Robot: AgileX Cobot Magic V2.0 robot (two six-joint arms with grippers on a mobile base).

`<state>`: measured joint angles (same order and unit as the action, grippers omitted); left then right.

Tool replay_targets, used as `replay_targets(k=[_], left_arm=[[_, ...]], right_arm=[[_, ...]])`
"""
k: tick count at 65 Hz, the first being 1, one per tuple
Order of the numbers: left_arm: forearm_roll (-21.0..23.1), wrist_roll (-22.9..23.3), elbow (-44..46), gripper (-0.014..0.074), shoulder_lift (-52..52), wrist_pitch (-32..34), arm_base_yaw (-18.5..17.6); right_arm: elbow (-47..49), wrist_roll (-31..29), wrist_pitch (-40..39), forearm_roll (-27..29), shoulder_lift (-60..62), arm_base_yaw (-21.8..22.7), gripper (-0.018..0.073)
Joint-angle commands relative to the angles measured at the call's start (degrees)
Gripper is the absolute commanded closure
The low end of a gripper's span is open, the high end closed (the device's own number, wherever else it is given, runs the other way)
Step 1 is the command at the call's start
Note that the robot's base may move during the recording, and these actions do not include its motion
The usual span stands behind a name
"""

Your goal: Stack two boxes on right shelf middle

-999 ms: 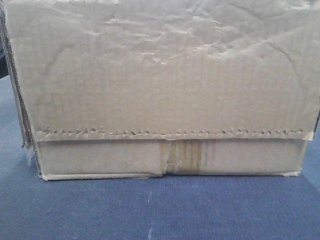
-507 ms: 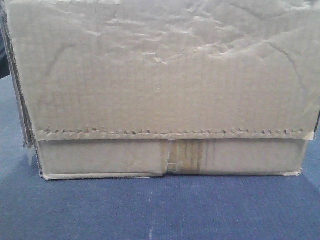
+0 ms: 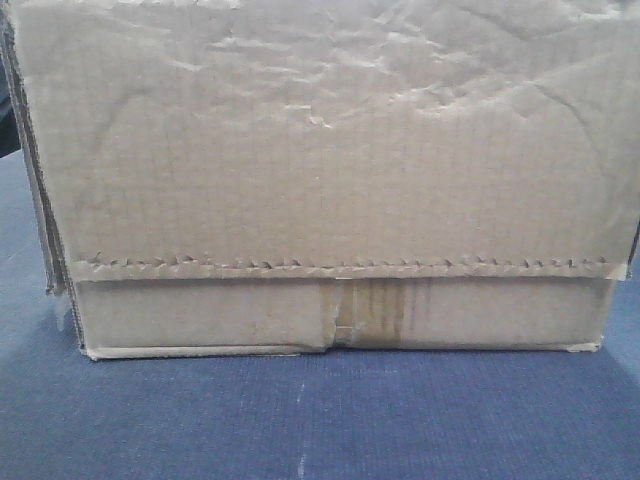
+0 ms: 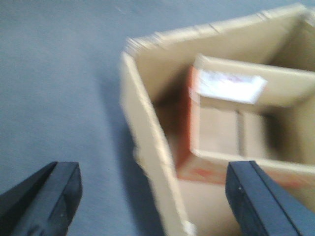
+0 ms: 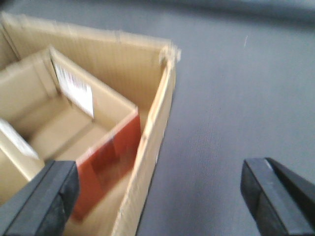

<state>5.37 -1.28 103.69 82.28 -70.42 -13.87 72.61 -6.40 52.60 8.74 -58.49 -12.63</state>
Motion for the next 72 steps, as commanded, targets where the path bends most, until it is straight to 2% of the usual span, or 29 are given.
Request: replay_targets(k=[1,23,43,53,58,72], left_arm=[[1.5,0.4,-3.9,0.0106,-0.3,0.5,-0.9],[2.1,2.1,-17.7,0.0107,0.1,2.4,-1.3],[2.2,4.8,-18.3,0.0114,5.3,2.8,-1.4],[1.9,5.2,-18.3,0.0114,7.6,3.2,-3.4],[0.8,7.0,-18.3,0.0114,8.7,4.0,-4.6],[-5.9,11.7,-18.3,0.0131,10.6,3.9,-6.6]], right_arm=[[1.3,-0.1,2.8,-0.2,-3.6,-0.1,-0.001],[1.5,-0.1,5.3,1.9,-13.7,-0.1,-0.001],[1.3,-0.1,5.3,2.4,-21.7,-0.1,-0.001],[1.3,-0.1,4.7,2.8,-23.9,-0.5,-0.001],[1.3,-0.1,4.4,2.8,-24.6,-0.9,-0.001],[1.3,-0.1,3.2,2.4,-25.4,-1.3,-0.001]])
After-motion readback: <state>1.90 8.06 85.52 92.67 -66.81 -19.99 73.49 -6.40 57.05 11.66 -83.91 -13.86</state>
